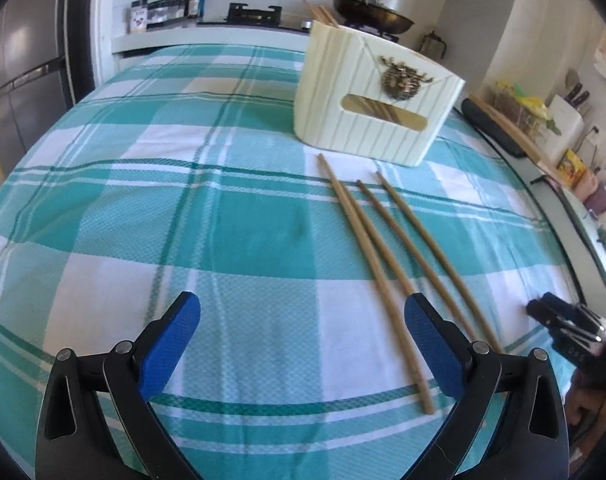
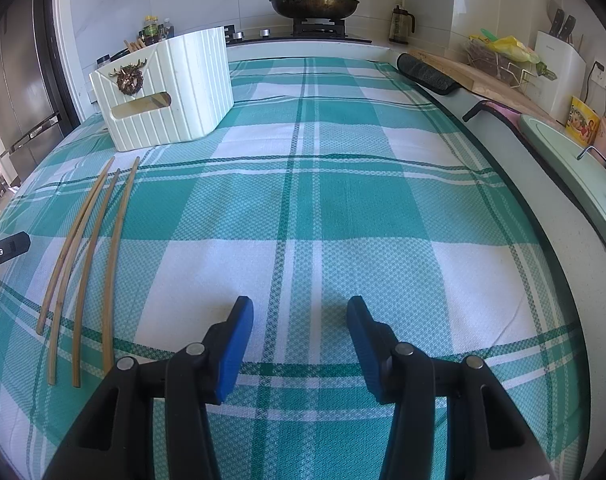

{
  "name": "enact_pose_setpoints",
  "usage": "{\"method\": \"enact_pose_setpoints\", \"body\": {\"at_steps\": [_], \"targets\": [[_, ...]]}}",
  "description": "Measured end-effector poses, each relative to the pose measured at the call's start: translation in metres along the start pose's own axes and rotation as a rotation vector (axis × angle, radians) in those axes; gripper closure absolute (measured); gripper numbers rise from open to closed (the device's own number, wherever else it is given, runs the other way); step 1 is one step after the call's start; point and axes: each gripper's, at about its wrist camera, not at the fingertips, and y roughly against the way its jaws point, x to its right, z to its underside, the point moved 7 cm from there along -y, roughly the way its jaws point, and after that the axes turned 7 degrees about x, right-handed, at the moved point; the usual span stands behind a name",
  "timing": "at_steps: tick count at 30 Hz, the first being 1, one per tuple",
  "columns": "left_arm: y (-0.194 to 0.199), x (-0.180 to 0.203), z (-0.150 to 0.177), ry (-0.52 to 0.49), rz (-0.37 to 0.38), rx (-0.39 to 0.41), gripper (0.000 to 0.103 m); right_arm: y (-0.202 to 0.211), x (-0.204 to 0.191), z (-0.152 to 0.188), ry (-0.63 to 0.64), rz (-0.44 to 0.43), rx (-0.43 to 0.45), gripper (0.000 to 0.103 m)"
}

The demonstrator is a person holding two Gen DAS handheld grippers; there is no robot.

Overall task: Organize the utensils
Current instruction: 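Move both open tools back over the remaining chopsticks on the cloth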

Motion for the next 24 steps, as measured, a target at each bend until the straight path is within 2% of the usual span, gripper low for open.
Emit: {"method": "enact_pose_setpoints", "body": {"at_steps": [5,14,17,19,20,22,24], "targets": [[-0.009,0.028,0.002,-0.082,-0.022,-0.006,0.001,0.0,0.0,0.0,-0.001,-0.001,0.0,0.053],[-0.022,0.031,0.011,-0.135,-0.081,-0.035,0.004,0.001,0.0,0.0,0.0,0.0,0.0,0.053],[-0.027,0.028,0.013,-0.138,-0.098,-0.063,0.017,0.002,0.0,-0.001,0.003,0.0,0.005,0.053],[-0.026,0.026,0.013,-0.143,-0.107,-0.053,0.019,0.011,-0.006,-0.006,-0.008,-0.048,0.044,0.053],[-0.026,0.025,0.013,-0.143,-0.109,-0.051,0.024,0.017,-0.014,-0.011,-0.004,-0.094,0.069,0.053],[-0.025,0.025,0.012,-0.151,-0.108,-0.044,0.035,0.023,-0.032,-0.017,0.016,-0.187,0.067,0.053],[-0.024,0.027,0.011,-0.158,-0.099,-0.04,0.056,0.023,-0.052,-0.021,0.04,-0.271,0.041,0.054]]}}
